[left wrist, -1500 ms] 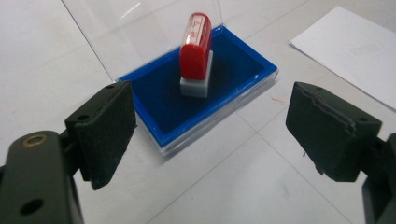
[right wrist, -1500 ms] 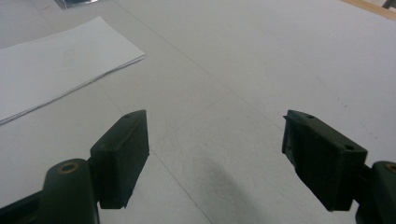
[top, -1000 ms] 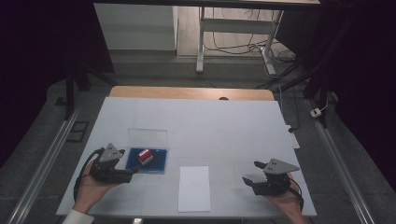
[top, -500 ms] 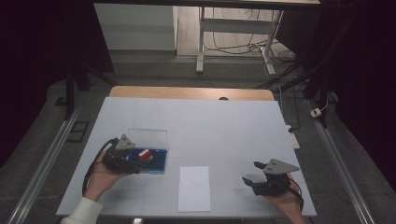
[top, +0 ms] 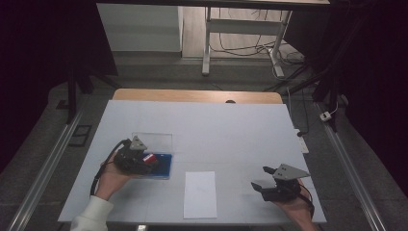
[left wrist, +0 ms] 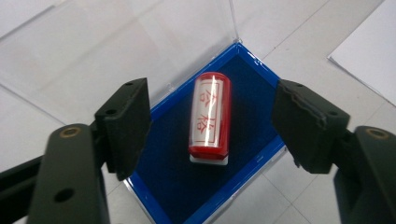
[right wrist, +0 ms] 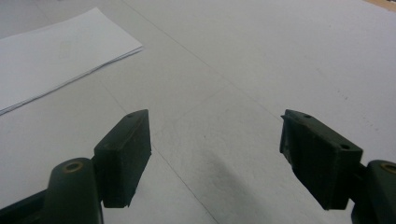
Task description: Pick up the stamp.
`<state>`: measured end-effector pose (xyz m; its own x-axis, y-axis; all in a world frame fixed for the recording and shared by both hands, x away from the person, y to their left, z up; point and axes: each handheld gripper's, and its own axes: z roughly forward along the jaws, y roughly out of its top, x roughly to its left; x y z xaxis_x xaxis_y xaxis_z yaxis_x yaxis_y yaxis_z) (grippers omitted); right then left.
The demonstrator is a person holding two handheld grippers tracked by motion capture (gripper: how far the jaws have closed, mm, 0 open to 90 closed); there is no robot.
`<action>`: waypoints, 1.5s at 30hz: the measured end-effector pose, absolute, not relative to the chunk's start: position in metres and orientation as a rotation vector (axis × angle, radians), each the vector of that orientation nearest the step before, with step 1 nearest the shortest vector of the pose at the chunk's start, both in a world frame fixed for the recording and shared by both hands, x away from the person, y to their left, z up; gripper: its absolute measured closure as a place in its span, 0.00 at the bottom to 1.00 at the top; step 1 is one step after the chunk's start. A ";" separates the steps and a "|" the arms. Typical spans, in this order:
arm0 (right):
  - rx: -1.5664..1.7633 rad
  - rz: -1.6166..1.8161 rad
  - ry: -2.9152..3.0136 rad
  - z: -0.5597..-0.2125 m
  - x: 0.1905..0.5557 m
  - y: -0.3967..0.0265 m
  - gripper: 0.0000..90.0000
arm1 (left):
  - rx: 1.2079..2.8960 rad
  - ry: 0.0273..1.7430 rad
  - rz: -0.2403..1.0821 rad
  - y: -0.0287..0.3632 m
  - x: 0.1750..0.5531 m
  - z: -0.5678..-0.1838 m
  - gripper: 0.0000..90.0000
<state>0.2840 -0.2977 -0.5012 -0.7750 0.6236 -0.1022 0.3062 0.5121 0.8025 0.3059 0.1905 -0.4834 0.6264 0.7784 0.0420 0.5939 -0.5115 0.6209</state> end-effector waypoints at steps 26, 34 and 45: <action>0.780 1.164 2.372 -0.501 0.283 -0.301 0.27 | 2.302 1.048 0.405 0.191 0.311 -0.490 0.75; 0.780 1.155 2.374 -0.502 0.283 -0.301 0.28 | 2.302 1.043 0.390 0.193 0.311 -0.489 0.77; 0.780 1.154 2.383 -0.503 0.283 -0.301 0.28 | 2.300 1.044 0.401 0.192 0.310 -0.488 0.78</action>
<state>0.2831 -0.3008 -0.5029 -0.7742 0.6260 -0.0936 0.3149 0.5092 0.8009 0.3101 0.1923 -0.4877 0.6495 0.7596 0.0336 0.5867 -0.5288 0.6133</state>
